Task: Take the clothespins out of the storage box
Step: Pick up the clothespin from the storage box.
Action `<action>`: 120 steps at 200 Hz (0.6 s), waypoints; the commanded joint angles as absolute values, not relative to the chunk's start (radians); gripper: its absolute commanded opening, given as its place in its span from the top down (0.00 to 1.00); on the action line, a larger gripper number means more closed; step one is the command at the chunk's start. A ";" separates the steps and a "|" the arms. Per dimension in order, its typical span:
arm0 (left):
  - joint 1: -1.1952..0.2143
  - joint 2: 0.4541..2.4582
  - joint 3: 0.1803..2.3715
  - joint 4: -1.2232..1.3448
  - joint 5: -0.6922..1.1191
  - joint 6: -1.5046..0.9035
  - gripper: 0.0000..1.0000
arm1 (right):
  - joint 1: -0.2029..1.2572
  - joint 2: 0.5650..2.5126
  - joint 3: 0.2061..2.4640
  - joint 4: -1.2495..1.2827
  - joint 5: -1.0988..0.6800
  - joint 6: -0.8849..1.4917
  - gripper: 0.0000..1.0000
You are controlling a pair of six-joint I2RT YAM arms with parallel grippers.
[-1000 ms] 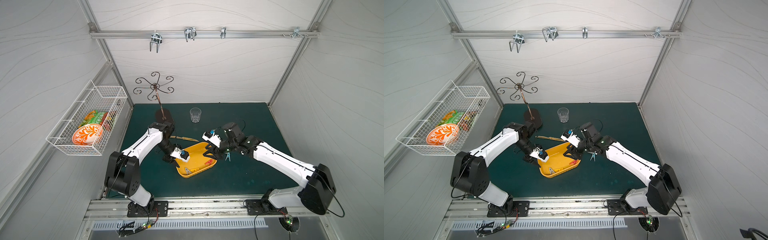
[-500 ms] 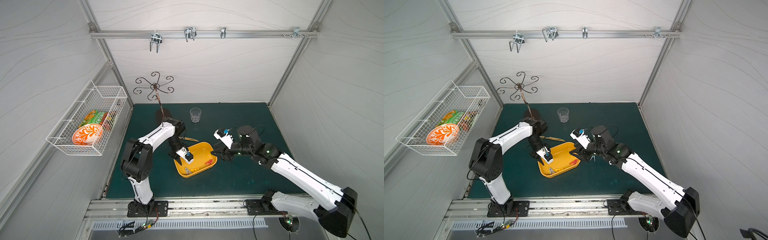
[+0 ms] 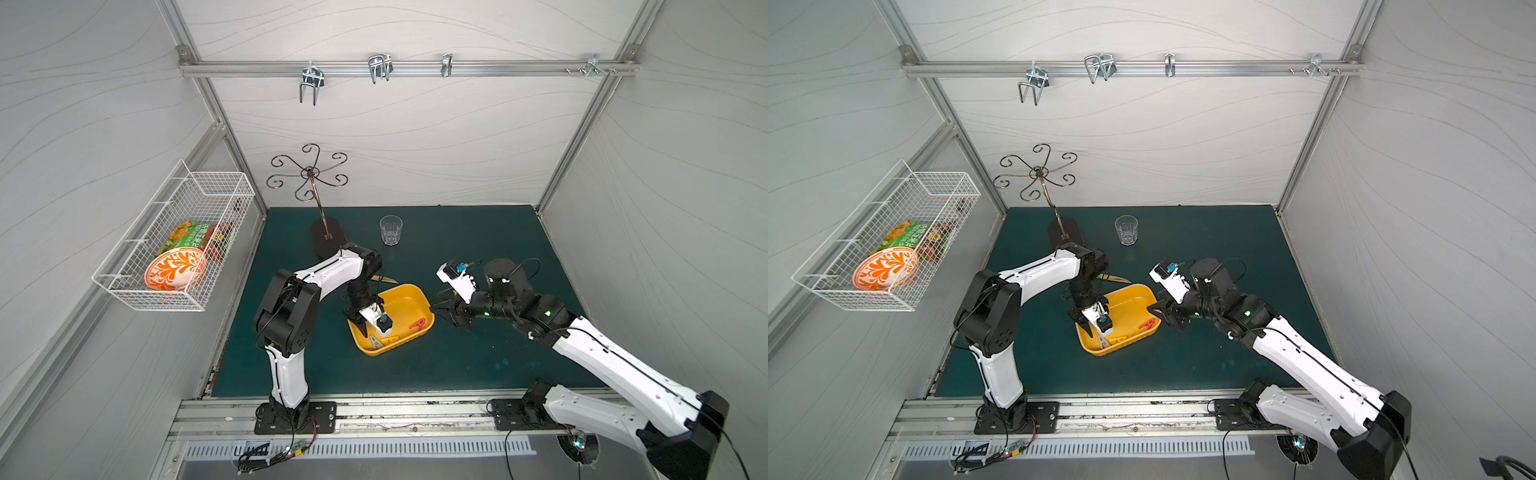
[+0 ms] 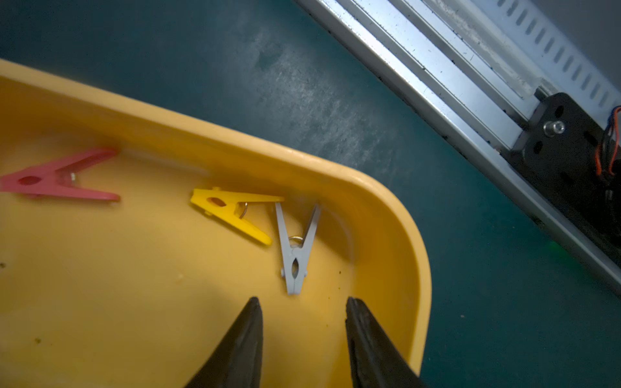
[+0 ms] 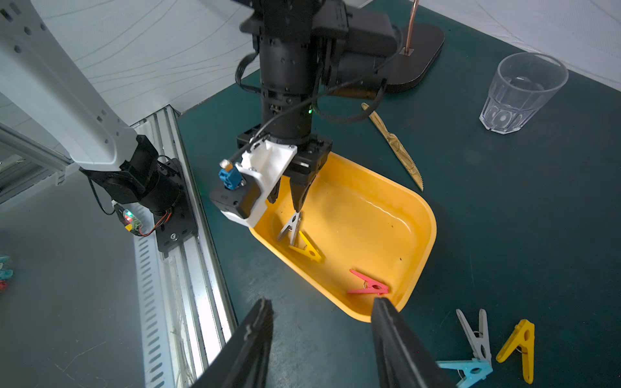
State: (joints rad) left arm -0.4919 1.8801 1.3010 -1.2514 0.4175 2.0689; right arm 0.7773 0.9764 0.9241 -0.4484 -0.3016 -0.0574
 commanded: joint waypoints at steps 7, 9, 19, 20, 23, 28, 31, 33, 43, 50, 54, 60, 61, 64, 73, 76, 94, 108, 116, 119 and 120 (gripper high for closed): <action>-0.523 1.873 1.257 -1.153 0.419 2.310 0.54 | 0.773 0.948 0.917 -0.471 -0.293 -0.044 0.48; -0.524 1.872 1.255 -1.150 0.419 2.308 0.54 | 0.772 0.946 0.916 -0.471 -0.294 -0.045 0.48; -0.527 1.873 1.245 -1.127 0.423 2.296 0.54 | 0.772 0.944 0.916 -0.474 -0.295 -0.049 0.48; -0.527 1.873 1.244 -1.125 0.423 2.296 0.54 | 0.772 0.944 0.916 -0.475 -0.295 -0.048 0.48; -0.528 1.873 1.240 -1.117 0.423 2.291 0.54 | 0.773 0.943 0.917 -0.474 -0.295 -0.048 0.48; -0.529 1.874 1.235 -1.103 0.423 2.287 0.54 | 0.772 0.943 0.917 -0.476 -0.297 -0.049 0.48; -0.529 1.875 1.233 -1.097 0.423 2.285 0.54 | 0.771 0.942 0.917 -0.476 -0.297 -0.048 0.48; -0.530 1.875 1.231 -1.094 0.423 2.283 0.54 | 0.771 0.941 0.917 -0.476 -0.296 -0.049 0.48; -0.529 1.877 1.227 -1.085 0.423 2.278 0.55 | 0.772 0.940 0.917 -0.477 -0.299 -0.049 0.48; -0.531 1.879 1.225 -1.079 0.423 2.275 0.55 | 0.771 0.939 0.916 -0.476 -0.298 -0.049 0.48; -0.531 1.880 1.223 -1.077 0.423 2.275 0.55 | 0.771 0.938 0.916 -0.477 -0.296 -0.049 0.48; -0.531 1.882 1.220 -1.075 0.422 2.275 0.56 | 0.769 0.937 0.916 -0.476 -0.296 -0.049 0.48; -0.531 1.882 1.220 -1.075 0.422 2.274 0.56 | 0.770 0.938 0.916 -0.476 -0.296 -0.050 0.48; -0.531 1.883 1.218 -1.074 0.421 2.273 0.56 | 0.770 0.937 0.916 -0.476 -0.295 -0.050 0.48; -0.530 1.883 1.211 -1.071 0.419 2.274 0.57 | 0.770 0.937 0.915 -0.476 -0.295 -0.050 0.48; -0.529 1.884 1.210 -1.070 0.418 2.274 0.57 | 0.768 0.937 0.914 -0.476 -0.296 -0.050 0.48; -0.530 1.884 1.200 -1.068 0.410 2.276 0.58 | 0.768 0.937 0.914 -0.474 -0.296 -0.050 0.48; -0.530 1.885 1.195 -1.067 0.404 2.278 0.59 | 0.768 0.937 0.913 -0.471 -0.295 -0.049 0.48; -0.531 1.886 1.192 -1.066 0.400 2.278 0.60 | 0.768 0.936 0.912 -0.473 -0.295 -0.048 0.48; -0.531 1.887 1.191 -1.067 0.398 2.277 0.60 | 0.768 0.937 0.911 -0.473 -0.295 -0.048 0.48; -0.531 1.886 1.190 -1.067 0.398 2.278 0.60 | 0.768 0.937 0.912 -0.473 -0.295 -0.048 0.48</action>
State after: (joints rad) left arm -0.5266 1.8805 1.1980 -1.0634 0.4133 2.0697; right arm 0.7727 0.9531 0.9222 -0.4568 -0.2955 -0.0525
